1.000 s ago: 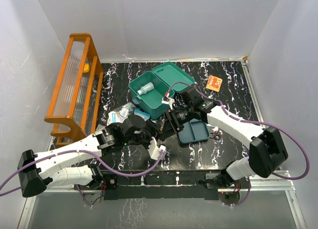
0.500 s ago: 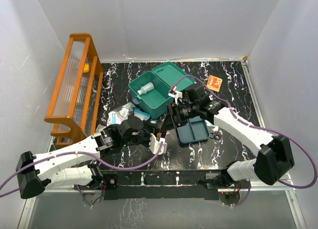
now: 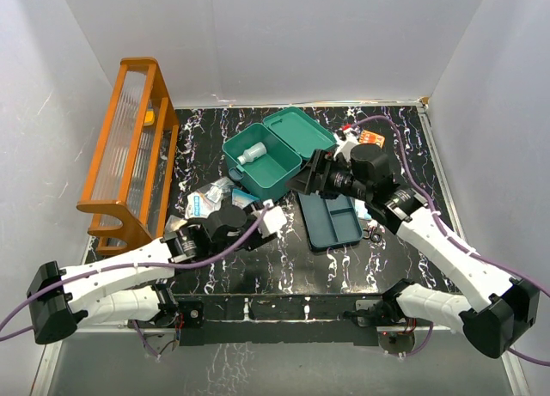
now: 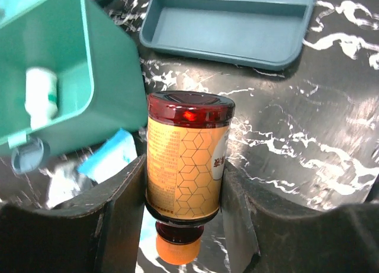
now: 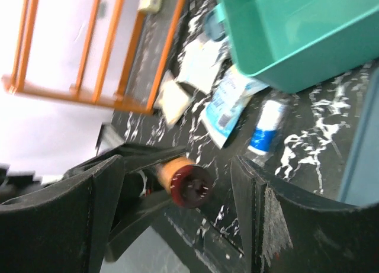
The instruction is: Organize the medicine kit
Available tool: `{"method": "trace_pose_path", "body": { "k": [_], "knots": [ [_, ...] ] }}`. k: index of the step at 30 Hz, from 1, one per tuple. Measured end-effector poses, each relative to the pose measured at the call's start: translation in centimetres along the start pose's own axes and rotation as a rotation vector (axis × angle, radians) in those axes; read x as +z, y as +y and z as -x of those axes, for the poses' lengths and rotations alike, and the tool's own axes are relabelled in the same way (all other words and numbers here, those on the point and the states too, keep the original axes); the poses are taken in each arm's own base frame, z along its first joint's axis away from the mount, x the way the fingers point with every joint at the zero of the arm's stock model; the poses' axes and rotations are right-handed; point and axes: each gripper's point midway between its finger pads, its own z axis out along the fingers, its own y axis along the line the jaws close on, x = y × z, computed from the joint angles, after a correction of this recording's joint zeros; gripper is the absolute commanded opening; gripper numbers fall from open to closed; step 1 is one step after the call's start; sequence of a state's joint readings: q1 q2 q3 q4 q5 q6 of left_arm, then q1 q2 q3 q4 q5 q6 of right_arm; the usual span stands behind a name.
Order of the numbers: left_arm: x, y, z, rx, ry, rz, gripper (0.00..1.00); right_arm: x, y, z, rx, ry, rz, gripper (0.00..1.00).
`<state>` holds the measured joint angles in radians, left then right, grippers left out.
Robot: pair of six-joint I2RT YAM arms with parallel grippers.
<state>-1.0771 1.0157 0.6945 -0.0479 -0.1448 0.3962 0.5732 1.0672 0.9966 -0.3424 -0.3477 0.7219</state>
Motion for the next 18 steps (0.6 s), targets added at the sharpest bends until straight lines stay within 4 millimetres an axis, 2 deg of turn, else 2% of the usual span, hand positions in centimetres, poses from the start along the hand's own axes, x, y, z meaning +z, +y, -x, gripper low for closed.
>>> {"method": "trace_pose_path", "body": {
  "k": [3, 9, 14, 18],
  "knots": [
    [-0.3, 1.0, 0.3, -0.183, 0.045, 0.078, 0.37, 0.4, -1.9, 0.7, 0.073, -0.051, -0.109, 0.70],
    [-1.4, 3.5, 3.4, -0.466, 0.032, 0.207, 0.39, -0.4, -4.8, 1.6, 0.160, -0.144, -0.277, 0.70],
    [-2.4, 5.0, 4.8, -0.577, 0.038, 0.251, 0.38, -2.1, -5.3, 2.7, 0.157, -0.228, -0.325, 0.70],
    [-2.0, 6.7, 6.0, -0.607, 0.055, 0.273, 0.41, -3.2, -5.8, 3.0, 0.139, -0.281, -0.338, 0.70]
  ]
}}
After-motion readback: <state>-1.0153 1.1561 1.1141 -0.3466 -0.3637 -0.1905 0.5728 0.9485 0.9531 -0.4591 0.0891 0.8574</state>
